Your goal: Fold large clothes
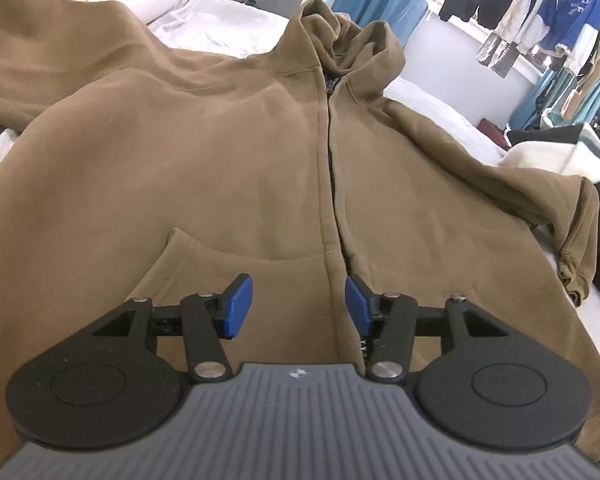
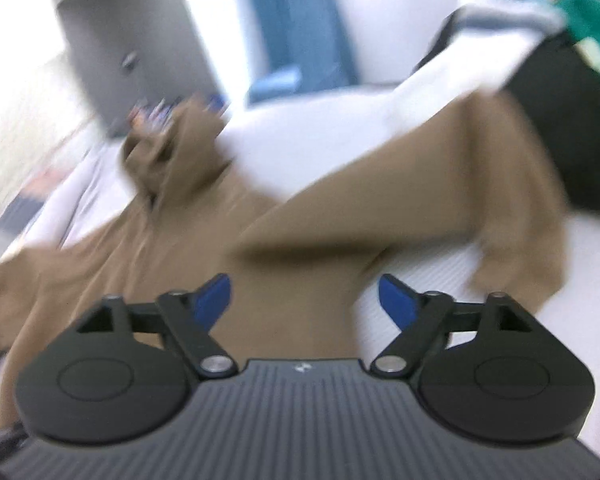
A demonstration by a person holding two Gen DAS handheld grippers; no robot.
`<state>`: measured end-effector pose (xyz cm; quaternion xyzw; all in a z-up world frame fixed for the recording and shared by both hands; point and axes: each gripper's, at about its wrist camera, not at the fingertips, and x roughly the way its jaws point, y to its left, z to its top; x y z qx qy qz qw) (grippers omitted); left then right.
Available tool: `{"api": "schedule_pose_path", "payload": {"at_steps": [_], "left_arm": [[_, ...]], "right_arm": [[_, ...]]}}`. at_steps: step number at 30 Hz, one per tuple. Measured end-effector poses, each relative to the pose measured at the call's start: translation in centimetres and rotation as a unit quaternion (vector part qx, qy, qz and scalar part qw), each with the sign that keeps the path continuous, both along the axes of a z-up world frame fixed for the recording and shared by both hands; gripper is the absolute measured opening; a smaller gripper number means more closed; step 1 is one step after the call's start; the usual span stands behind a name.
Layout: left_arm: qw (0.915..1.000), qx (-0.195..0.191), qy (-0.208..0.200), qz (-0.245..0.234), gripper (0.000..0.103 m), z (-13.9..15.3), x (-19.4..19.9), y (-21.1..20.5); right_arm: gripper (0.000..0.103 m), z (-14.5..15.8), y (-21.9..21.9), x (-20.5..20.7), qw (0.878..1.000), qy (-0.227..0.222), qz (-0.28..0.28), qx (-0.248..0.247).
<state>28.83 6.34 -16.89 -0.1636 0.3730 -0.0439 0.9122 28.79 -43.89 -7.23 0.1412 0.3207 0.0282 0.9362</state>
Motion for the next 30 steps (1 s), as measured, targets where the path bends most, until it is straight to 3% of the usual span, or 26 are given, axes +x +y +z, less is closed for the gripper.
{"api": "schedule_pose_path", "payload": {"at_steps": [4,8,12,18,20,22,24,25,30], "left_arm": [[1.0,-0.001,-0.002,0.005,0.058,0.0,0.1,-0.1],[0.9999,0.002,-0.008,0.014,0.058,-0.1,0.2,-0.1],[0.9997,0.0,-0.011,0.02,0.058,-0.2,0.5,-0.1],[0.9997,0.002,-0.006,0.023,0.058,-0.7,1.2,-0.1],[0.9997,0.001,-0.004,0.025,0.058,-0.9,1.5,-0.2],[0.9997,0.001,-0.003,0.026,0.058,-0.9,1.7,-0.2],[0.9996,0.001,-0.002,0.027,0.058,-0.9,1.8,-0.2],[0.9996,-0.002,-0.002,0.029,0.058,-0.9,1.9,-0.1],[0.9992,-0.016,-0.011,0.035,0.058,-0.2,1.3,0.3]], "right_arm": [[0.086,0.3,-6.0,1.7,0.995,-0.019,-0.065,-0.067],[0.086,-1.1,-10.5,5.0,0.995,-0.01,-0.077,-0.067],[0.086,-3.2,-11.7,8.4,0.993,0.005,-0.075,-0.093],[0.088,-6.6,-11.3,12.0,0.985,-0.007,-0.068,-0.157],[0.081,-7.7,-11.4,12.8,0.981,0.0,-0.069,-0.183],[0.064,-7.9,-11.7,12.8,0.981,0.009,-0.073,-0.182],[0.045,-7.3,-12.4,12.4,0.984,0.017,-0.074,-0.161],[0.028,-6.8,-12.7,12.1,0.985,0.025,-0.077,-0.151],[0.021,-2.8,-14.9,9.9,0.989,0.06,-0.085,-0.109]]}}
